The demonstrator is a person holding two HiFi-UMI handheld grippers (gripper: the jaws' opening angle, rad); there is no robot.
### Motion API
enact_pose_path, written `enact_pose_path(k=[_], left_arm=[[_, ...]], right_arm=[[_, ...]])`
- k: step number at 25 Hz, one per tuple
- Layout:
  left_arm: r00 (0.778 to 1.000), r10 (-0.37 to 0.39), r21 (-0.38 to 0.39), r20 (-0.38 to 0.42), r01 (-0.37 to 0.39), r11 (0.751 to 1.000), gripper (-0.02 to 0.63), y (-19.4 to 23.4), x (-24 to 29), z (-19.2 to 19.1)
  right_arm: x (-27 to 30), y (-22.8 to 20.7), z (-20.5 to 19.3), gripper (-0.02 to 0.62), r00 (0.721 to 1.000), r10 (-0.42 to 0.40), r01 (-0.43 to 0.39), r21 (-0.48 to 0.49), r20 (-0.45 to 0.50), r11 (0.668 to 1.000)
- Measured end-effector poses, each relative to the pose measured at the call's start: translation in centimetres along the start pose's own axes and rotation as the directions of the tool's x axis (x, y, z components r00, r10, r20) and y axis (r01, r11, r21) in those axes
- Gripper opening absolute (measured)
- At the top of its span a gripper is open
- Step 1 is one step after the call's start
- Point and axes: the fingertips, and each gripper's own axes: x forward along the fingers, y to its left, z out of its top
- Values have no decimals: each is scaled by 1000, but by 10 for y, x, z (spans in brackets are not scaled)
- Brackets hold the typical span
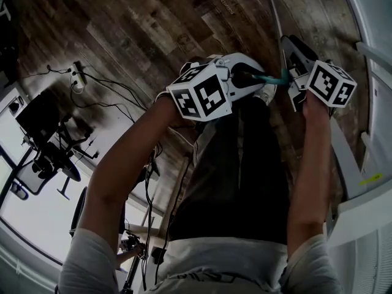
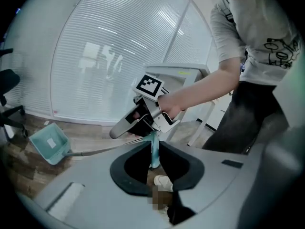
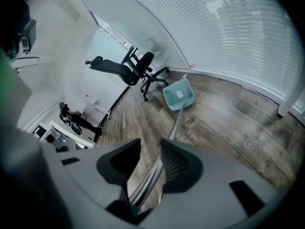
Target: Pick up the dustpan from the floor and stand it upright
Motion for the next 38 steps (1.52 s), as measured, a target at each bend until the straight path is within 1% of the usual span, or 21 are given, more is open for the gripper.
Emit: enact_pose_path(k=[4, 7, 11, 15, 23, 27, 28, 29, 31, 33, 34, 35, 36, 37, 38], left_arm=[[999, 18, -79, 48, -14, 997, 48, -1, -38, 27], [994, 63, -141, 90, -50, 989, 48, 2, -67, 47], [987, 102, -212, 121, -75, 974, 48, 10, -87, 56], [982, 120, -233, 144, -84, 969, 49, 14, -104, 67], [963, 172, -259, 210, -115, 959, 49, 22, -139, 102], [948, 200, -271, 249, -129, 954, 48, 26, -160, 121], [940, 208, -278, 269, -131, 952, 43, 27, -164, 127], [930, 219, -290, 296, -131, 948, 2, 30, -169, 133], [908, 250, -317, 337, -140, 938, 2, 39, -179, 143], [896, 291, -337, 335, -174, 925, 2, 49, -183, 143], [891, 314, -351, 328, -193, 916, 2, 54, -183, 138], [884, 337, -369, 324, -210, 905, 2, 57, -183, 130], [877, 358, -388, 320, -223, 894, 2, 58, -182, 121], [872, 376, -408, 315, -234, 883, 2, 57, -181, 112], [867, 392, -430, 308, -241, 870, 3, 55, -179, 104]], right_arm=[[-23, 38, 13, 118, 1000, -8, 8, -13, -12, 1000], [-37, 71, 19, 118, 1000, 11, -11, -20, -27, 1000], [-40, 92, 25, 118, 999, 26, -27, -27, -34, 999], [-41, 109, 38, 118, 998, 32, -34, -39, -51, 999], [-54, 141, 63, 118, 998, 53, -55, -47, -42, 997], [-60, 164, 71, 118, 995, 91, -92, -43, -36, 995], [-62, 170, 72, 118, 994, 104, -106, -41, -37, 994], [-63, 176, 74, 118, 992, 118, -120, -43, -39, 992], [-63, 186, 77, 118, 990, 135, -137, -59, -43, 989], [-63, 185, 77, 118, 993, 114, -116, -67, -34, 991], [-65, 176, 73, 118, 996, 91, -91, -39, -17, 995], [-67, 163, 66, 118, 997, 73, -73, 34, 11, 997], [-70, 149, 53, 118, 996, 76, -82, 155, 47, 985], [-71, 141, 37, 138, 990, 111, -132, 297, 85, 946], [-70, 142, 21, 171, 976, 177, -213, 425, 123, 880]])
